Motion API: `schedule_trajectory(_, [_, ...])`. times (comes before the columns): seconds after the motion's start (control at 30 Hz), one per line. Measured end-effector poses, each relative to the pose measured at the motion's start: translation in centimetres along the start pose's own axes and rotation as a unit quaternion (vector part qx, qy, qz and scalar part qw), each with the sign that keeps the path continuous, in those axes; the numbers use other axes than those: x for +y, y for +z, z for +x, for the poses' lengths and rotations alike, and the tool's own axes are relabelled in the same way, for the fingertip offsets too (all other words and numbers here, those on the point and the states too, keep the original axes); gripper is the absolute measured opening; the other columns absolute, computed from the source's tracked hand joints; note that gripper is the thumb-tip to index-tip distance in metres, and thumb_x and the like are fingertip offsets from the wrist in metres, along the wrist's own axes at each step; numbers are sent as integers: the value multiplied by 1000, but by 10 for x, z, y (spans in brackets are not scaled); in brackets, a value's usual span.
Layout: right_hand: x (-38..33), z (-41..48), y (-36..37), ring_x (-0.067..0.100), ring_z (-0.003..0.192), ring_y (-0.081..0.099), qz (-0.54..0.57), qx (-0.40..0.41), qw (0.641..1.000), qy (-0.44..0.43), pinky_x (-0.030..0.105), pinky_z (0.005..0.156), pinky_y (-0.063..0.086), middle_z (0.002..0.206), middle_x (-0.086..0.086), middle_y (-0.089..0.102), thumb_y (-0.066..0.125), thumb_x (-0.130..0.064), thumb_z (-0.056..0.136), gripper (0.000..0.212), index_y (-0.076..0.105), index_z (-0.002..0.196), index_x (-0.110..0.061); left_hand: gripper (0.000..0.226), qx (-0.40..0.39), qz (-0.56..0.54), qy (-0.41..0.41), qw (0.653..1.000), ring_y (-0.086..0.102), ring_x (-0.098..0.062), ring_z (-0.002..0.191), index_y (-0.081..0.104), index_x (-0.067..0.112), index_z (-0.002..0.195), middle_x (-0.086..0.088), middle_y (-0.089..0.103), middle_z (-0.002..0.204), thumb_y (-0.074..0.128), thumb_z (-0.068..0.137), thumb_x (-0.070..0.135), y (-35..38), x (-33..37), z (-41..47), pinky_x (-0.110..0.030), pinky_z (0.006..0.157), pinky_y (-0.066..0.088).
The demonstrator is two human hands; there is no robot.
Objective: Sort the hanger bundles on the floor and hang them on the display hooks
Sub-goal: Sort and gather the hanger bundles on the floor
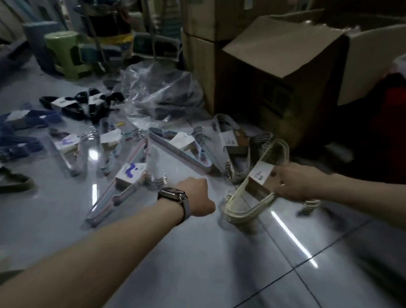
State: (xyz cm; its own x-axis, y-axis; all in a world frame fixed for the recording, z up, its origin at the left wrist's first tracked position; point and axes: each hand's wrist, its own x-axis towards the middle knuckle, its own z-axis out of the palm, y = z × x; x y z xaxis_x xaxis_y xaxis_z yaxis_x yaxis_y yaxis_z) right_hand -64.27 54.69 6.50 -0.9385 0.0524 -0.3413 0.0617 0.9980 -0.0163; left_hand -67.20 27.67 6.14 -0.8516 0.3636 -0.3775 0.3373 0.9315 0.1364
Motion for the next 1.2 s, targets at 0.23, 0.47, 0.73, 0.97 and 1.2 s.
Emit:
schedule_trajectory(0.23, [92, 24, 54, 25, 117, 64, 69, 14, 997, 39, 38, 90, 54, 131, -1, 64, 62, -57, 91, 46, 58, 130, -33, 57, -15, -23, 8, 1000, 62, -32, 100, 50, 13, 124, -11, 62, 123, 73, 82, 43, 46, 93, 80, -38, 76, 54])
schedule_trajectory(0.47, [51, 93, 57, 29, 111, 66, 196, 80, 977, -2, 41, 91, 57, 126, 6, 67, 65, -44, 84, 49, 66, 126, -18, 109, -12, 7, -50, 999, 38, -40, 135, 17, 14, 154, -13, 37, 149, 75, 74, 60, 111, 115, 126, -59, 106, 40])
schedule_trajectory(0.73, [10, 193, 46, 38, 113, 62, 252, 47, 965, 51, 37, 86, 52, 127, 18, 62, 65, -38, 86, 59, 55, 136, -8, 93, -2, -47, -43, 998, 38, -38, 129, 31, 10, 141, -11, 42, 136, 82, 75, 53, 120, 117, 127, -49, 98, 48])
schedule_trajectory(0.97, [-3, 196, 70, 44, 131, 52, 234, -25, 967, 95, 52, 108, 47, 149, 22, 48, 61, -72, 84, 106, 20, 161, -13, 105, -26, -26, -44, 998, 45, -34, 120, 31, 10, 141, -12, 46, 133, 81, 69, 67, 133, 130, 99, -45, 88, 48])
schedule_trajectory(1.2, [-23, 171, 98, 38, 127, 53, 76, 38, 995, 48, 43, 104, 42, 140, 21, 55, 62, -67, 85, 66, 62, 130, -18, 85, -184, 59, 89, 977, 53, -42, 124, 37, 5, 147, -22, 46, 136, 69, 88, 57, 70, 108, 80, -43, 97, 49])
